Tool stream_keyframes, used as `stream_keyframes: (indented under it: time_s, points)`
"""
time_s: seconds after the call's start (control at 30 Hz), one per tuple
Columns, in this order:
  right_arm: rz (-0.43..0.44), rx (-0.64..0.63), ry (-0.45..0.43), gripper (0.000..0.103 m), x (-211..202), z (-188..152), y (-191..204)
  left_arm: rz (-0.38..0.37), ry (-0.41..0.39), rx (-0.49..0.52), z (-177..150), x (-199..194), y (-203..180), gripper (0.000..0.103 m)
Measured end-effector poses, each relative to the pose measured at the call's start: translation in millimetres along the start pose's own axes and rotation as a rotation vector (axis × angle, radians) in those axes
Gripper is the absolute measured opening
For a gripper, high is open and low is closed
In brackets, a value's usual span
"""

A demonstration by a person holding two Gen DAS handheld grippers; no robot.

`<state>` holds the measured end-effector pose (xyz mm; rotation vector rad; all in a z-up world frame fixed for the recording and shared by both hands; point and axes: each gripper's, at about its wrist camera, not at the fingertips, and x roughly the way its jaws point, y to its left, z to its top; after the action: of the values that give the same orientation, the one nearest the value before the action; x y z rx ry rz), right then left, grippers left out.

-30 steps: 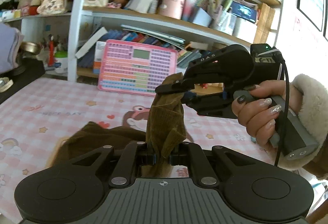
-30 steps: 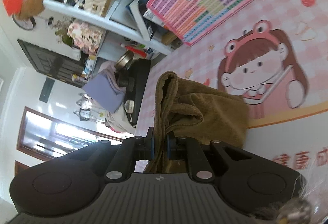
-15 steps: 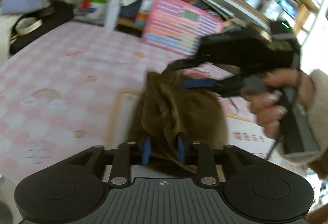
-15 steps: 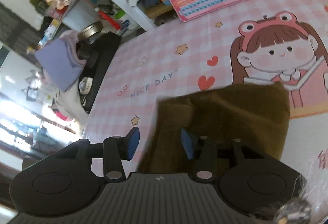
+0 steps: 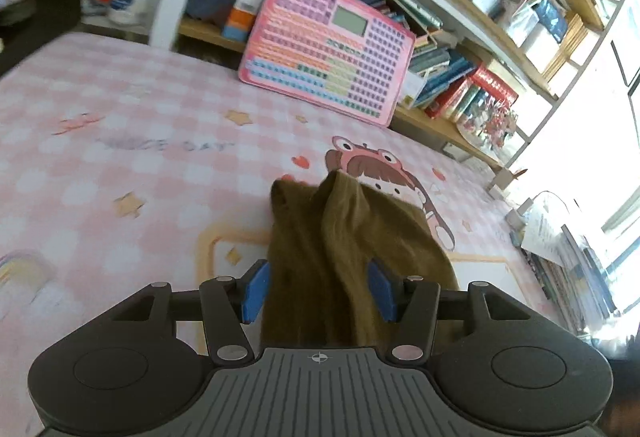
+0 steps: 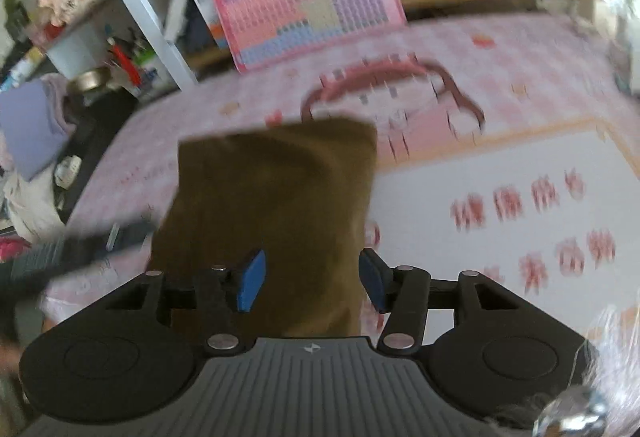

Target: Fold clothes

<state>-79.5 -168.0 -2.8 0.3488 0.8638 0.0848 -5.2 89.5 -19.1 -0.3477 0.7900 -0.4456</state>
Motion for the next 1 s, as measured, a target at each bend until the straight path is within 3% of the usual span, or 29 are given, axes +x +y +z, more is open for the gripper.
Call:
stream_keyframes:
  time_s: [0.07,0.1,0.13,0.2,0.27,0.3,0.37,0.47,0.57,0.7,0.77,0.87,0.9,1.0]
  points:
    - [-0.024,-0.018,0.000,0.056,6,-9,7,-0.014,0.030,0.014,13,21,-1,0.053]
    - [-0.043,-0.032,-0.005,0.056,9,-13,11,-0.014,0.036,0.027,17,30,-2,0.046]
    - [-0.059,-0.040,-0.009,0.057,11,-15,13,-0.016,0.041,0.041,22,38,-4,0.012]
    - [-0.082,-0.045,-0.011,0.057,14,-19,17,-0.058,-0.002,0.112,28,32,-19,0.012]
    - [-0.091,-0.043,-0.014,0.057,16,-20,19,-0.080,-0.066,0.250,29,18,-42,0.013]
    - [-0.096,-0.041,-0.011,0.057,17,-20,19,-0.058,-0.058,0.284,28,20,-45,0.013]
    - [-0.105,-0.042,-0.003,0.057,21,-20,19,0.015,0.028,0.250,28,43,-31,0.014]
    - [-0.114,-0.071,0.015,0.058,30,-22,22,0.018,0.102,0.173,27,67,-4,0.020]
    - [-0.112,-0.071,0.018,0.059,32,-23,19,-0.015,0.089,0.132,32,62,2,0.023]
    - [-0.093,-0.040,0.023,0.060,30,-24,16,-0.019,-0.002,0.089,44,56,-1,0.045]
    - [-0.091,-0.048,0.026,0.060,29,-23,16,-0.031,-0.020,0.085,48,61,-4,0.047]
    - [-0.091,-0.062,0.033,0.060,27,-23,18,0.073,0.045,0.108,50,90,-3,0.052]
    - [-0.091,-0.065,0.034,0.060,26,-22,18,0.075,0.065,0.090,50,96,2,0.054]
    - [-0.090,-0.064,0.035,0.061,24,-22,16,0.044,0.024,0.046,52,85,7,0.054]
